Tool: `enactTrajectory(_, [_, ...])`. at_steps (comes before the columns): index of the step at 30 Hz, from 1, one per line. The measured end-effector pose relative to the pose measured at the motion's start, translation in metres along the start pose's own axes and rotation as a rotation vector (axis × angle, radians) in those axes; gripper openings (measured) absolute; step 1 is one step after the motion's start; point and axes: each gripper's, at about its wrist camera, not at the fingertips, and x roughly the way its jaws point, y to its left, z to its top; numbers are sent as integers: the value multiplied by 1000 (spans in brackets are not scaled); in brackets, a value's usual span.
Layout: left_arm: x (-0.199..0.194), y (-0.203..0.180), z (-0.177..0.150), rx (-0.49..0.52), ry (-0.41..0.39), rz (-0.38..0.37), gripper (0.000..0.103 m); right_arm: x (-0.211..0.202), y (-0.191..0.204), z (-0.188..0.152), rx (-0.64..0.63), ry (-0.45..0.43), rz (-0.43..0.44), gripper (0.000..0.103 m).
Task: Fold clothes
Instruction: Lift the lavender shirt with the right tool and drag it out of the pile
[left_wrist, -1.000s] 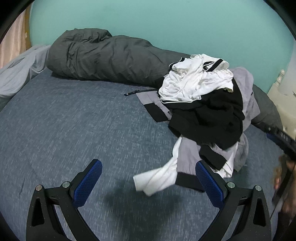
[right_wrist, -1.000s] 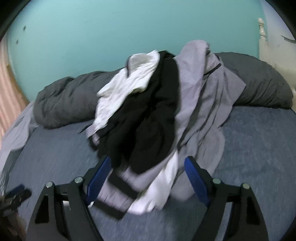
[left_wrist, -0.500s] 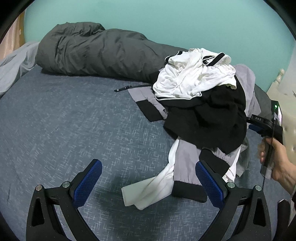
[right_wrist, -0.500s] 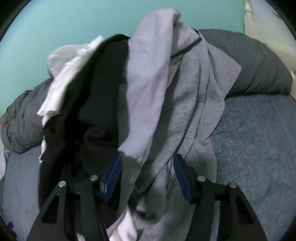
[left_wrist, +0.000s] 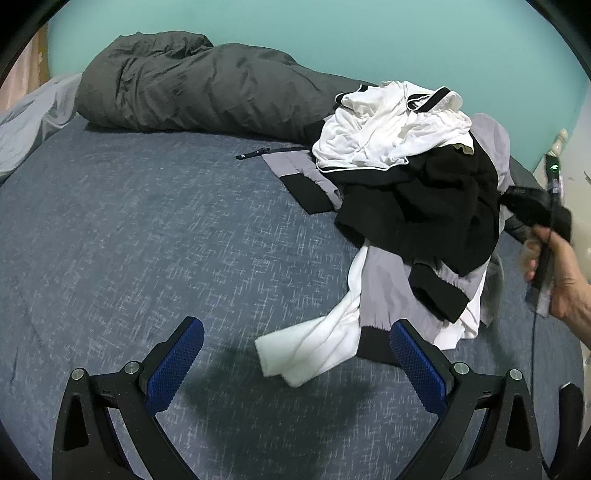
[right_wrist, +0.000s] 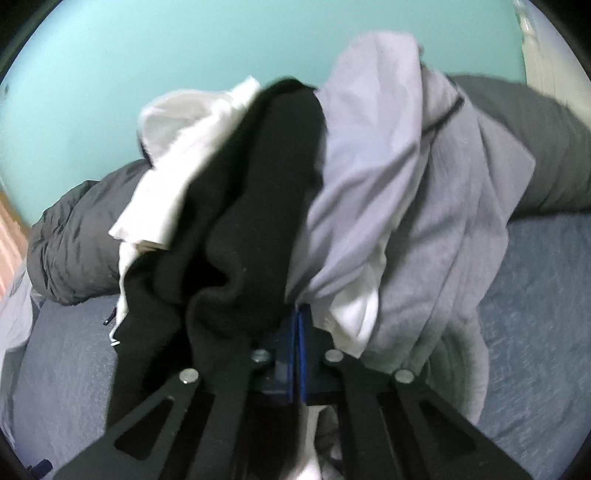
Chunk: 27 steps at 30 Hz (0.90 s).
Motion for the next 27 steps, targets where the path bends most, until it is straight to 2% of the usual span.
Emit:
enactTrajectory(4, [-18,1,-3,3,-17,7,103,-39,15,-7,-60,-38,87,1])
enactTrajectory(9, [-45,-7,-8,15,-37,-4,103,-75,36,-26,-94,-20,121,0])
enactTrajectory(14, [-64,-15,-13,25,-50,-19,103,-93,61,-56,-176,15,167,0])
enactTrajectory(17, [-66,-17,-12,29,-47,-13,103,-98,62,-80,-173,53,190,0])
enactTrajectory(19, [-65,-16,-10,27,-46,-7,103,-95,56,-88,-154,76,172,0])
enactTrajectory(22, [-59,-13,-4,16,-36,7,103,-95,40,-79,-99,56,132,3])
enactTrajectory(24, [-54,-11,-1,7,-26,4,103,-99,25,-63,-40,3,84,5])
enactTrajectory(26, [-49,-13,1,10,-24,3,103,-92,12,-51,13,0,58,7])
enactTrajectory(27, [-47,-13,2,11,-23,2,103,-87,6,-46,43,3,38,17])
